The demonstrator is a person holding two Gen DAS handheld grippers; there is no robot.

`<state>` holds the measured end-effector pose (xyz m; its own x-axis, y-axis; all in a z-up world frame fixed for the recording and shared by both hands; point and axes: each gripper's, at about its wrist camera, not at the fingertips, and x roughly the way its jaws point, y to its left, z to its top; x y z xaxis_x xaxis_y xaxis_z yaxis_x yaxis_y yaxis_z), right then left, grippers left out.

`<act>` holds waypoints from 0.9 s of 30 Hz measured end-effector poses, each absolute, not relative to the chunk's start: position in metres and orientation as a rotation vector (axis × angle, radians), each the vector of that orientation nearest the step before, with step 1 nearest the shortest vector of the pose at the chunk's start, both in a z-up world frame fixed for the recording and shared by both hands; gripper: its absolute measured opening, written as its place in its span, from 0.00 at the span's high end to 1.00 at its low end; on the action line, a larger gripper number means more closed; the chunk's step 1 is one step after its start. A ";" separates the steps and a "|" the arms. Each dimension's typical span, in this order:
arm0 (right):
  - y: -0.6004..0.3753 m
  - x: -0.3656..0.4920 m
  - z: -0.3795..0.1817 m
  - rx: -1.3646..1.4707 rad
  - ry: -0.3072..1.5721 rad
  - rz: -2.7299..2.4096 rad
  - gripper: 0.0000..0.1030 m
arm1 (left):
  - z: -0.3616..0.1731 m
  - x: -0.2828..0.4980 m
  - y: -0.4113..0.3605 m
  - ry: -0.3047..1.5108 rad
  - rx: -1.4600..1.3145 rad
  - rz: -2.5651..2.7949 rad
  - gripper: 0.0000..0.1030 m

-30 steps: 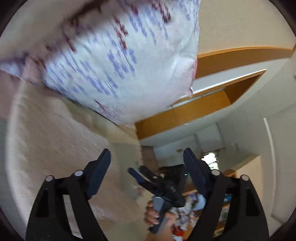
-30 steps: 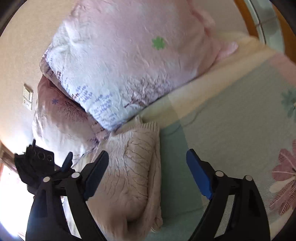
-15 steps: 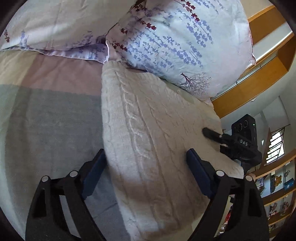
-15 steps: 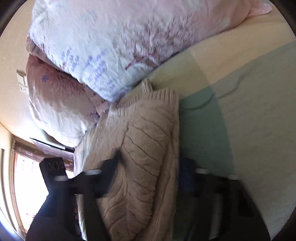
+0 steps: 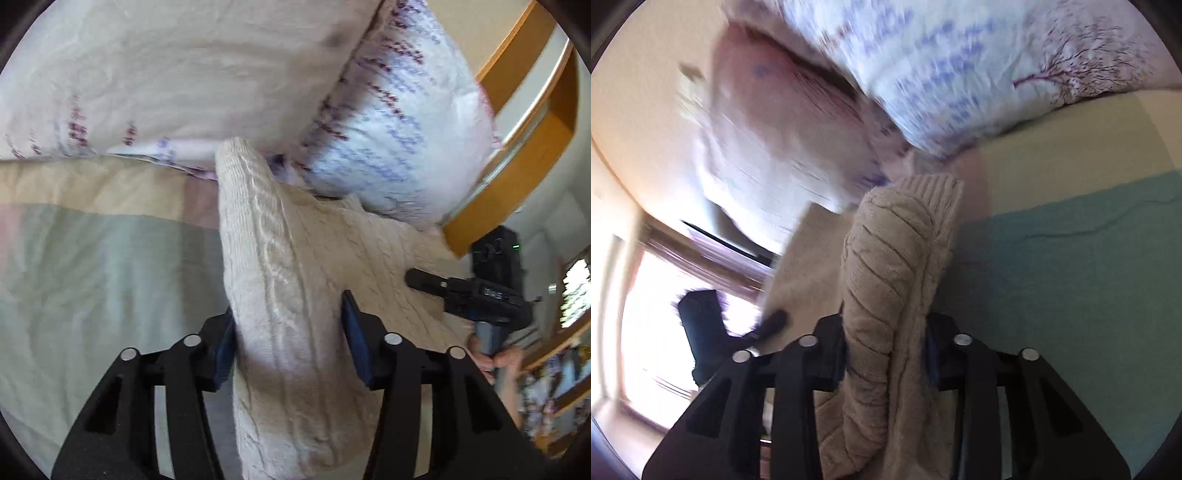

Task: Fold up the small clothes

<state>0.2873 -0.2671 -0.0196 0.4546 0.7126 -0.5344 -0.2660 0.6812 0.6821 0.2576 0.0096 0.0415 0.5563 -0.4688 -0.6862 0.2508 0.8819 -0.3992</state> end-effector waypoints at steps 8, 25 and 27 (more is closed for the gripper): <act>-0.311 0.270 -0.002 0.627 0.767 0.521 0.37 | 0.058 0.198 0.032 0.724 -0.140 -0.297 0.19; -0.312 0.250 0.028 0.666 0.699 0.530 0.30 | 0.020 0.138 0.026 0.788 -0.060 -0.196 0.02; -0.304 0.223 0.041 0.614 0.671 0.630 0.29 | 0.018 0.137 0.023 0.792 -0.068 -0.214 0.02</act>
